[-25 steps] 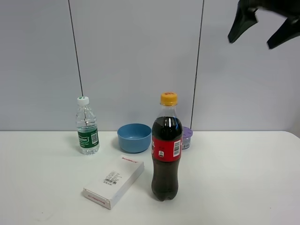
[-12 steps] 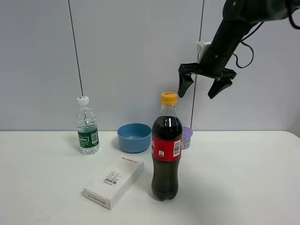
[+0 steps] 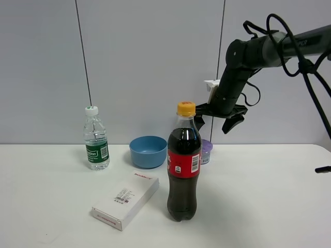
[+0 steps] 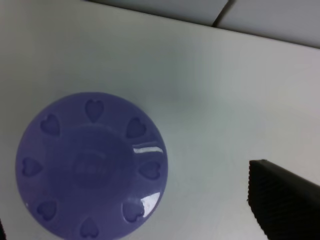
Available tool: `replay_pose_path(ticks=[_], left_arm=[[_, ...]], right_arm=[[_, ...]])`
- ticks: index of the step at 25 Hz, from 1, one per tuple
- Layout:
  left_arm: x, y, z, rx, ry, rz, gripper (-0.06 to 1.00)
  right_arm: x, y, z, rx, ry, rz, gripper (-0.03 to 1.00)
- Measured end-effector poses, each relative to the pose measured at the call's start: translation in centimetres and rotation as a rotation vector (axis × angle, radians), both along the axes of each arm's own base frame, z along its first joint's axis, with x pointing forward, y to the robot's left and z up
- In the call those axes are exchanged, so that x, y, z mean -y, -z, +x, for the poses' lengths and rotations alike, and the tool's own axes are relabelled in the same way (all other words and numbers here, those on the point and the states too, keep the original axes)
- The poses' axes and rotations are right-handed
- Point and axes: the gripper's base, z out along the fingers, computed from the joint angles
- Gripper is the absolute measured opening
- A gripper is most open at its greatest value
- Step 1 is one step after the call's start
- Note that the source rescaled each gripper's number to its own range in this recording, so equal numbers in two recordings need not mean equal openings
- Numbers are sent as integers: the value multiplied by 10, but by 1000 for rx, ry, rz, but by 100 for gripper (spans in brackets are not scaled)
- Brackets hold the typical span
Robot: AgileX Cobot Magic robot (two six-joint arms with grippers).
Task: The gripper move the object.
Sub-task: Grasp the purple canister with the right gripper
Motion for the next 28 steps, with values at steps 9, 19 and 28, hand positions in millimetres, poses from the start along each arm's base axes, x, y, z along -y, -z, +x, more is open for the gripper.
replay_pose_path(ticks=[9, 19, 28], left_arm=[[0, 0, 0, 0, 0, 0, 100], [0, 0, 0, 0, 0, 0, 100], [0, 0, 0, 0, 0, 0, 100]], right_arm=[[-12, 24, 10, 67, -7, 36, 100], [-29, 48, 11, 77, -21, 25, 100], [-29, 54, 12, 80, -14, 14, 97]])
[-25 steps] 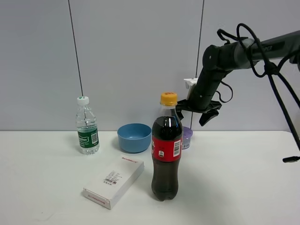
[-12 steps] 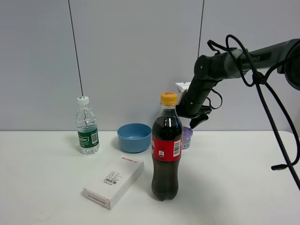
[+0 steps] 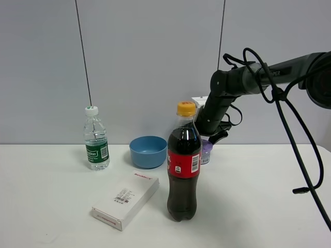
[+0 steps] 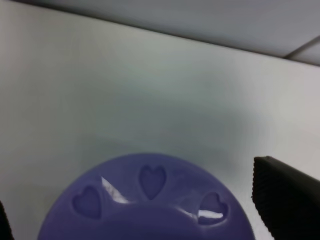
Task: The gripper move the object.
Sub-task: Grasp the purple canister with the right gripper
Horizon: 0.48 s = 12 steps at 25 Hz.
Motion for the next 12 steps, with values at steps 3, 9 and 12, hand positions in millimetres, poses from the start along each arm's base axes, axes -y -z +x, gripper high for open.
replay_pose_path(ticks=[3, 9, 12], left_arm=[[0, 0, 0, 0, 0, 0, 100], [0, 0, 0, 0, 0, 0, 100], [0, 0, 0, 0, 0, 0, 100]], right_arm=[[0, 3, -1, -13, 1, 1, 94], [0, 3, -1, -14, 1, 3, 88], [0, 3, -1, -16, 1, 3, 71]])
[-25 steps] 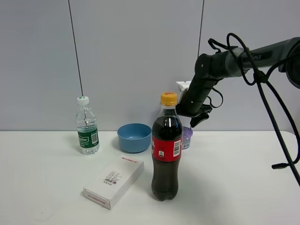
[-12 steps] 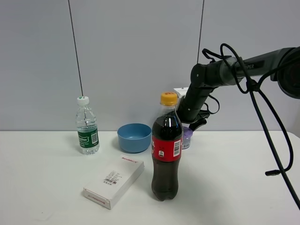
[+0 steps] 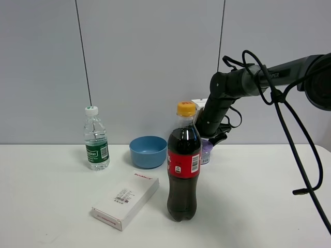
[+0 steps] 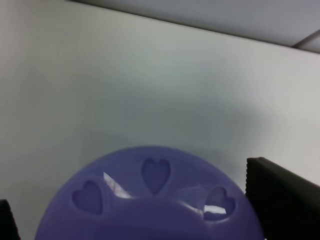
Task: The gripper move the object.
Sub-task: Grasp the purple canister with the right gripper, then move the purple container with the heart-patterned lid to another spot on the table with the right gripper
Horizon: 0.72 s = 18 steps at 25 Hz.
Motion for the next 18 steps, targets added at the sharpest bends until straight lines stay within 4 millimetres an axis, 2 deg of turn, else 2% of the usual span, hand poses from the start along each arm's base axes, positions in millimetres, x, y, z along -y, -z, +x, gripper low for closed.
replay_pose_path(ticks=[4, 6, 7, 8, 9, 15, 18], left_arm=[[0, 0, 0, 0, 0, 0, 100], [0, 0, 0, 0, 0, 0, 100], [0, 0, 0, 0, 0, 0, 100], [0, 0, 0, 0, 0, 0, 100], [0, 0, 0, 0, 0, 0, 100], [0, 0, 0, 0, 0, 0, 100], [0, 0, 0, 0, 0, 0, 100]], right_arm=[[0, 4, -2, -27, -2, -8, 56], [1, 9, -3, -50, -3, -15, 45], [1, 11, -3, -58, -3, -17, 35], [1, 12, -3, -60, 0, -18, 15], [1, 12, -3, -62, 5, -17, 0], [2, 12, -4, -71, 8, -27, 0], [3, 2, -8, -98, 5, -32, 0]])
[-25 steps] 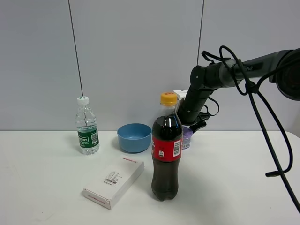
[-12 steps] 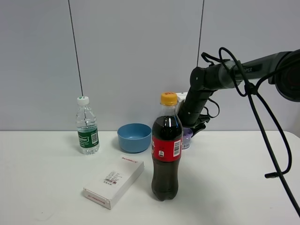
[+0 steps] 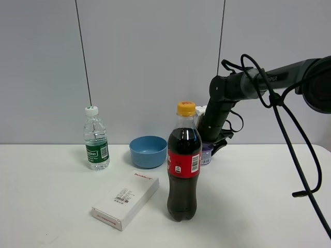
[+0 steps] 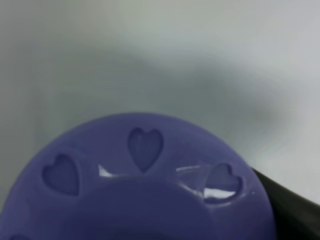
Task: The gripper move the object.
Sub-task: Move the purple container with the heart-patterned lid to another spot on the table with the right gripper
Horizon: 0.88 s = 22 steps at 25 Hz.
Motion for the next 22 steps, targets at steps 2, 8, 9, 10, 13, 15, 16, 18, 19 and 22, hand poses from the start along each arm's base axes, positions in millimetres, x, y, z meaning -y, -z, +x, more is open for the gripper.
replay_pose_path(ticks=[2, 8, 9, 10, 13, 15, 16, 18, 19, 22], left_arm=[[0, 0, 0, 0, 0, 0, 100], [0, 0, 0, 0, 0, 0, 100], [0, 0, 0, 0, 0, 0, 100], [0, 0, 0, 0, 0, 0, 100], [0, 0, 0, 0, 0, 0, 100], [0, 0, 0, 0, 0, 0, 100], [0, 0, 0, 0, 0, 0, 100], [0, 0, 0, 0, 0, 0, 100], [0, 0, 0, 0, 0, 0, 100], [0, 0, 0, 0, 0, 0, 100]], right_arm=[[0, -18, -3, 0, -1, 7, 0], [-4, -141, -32, 180, -33, 72, 0], [-6, -167, -41, 229, -44, 89, 0], [-10, -193, -53, 278, -66, 105, 0], [-27, -255, -94, 398, -159, 161, 0], [-47, -282, -124, 446, -253, 213, 0], [-56, -293, -139, 465, -303, 236, 0], [-85, -303, -170, 468, -425, 273, 0], [-101, -304, -184, 460, -486, 287, 0], [-143, -297, -219, 431, -628, 312, 0]])
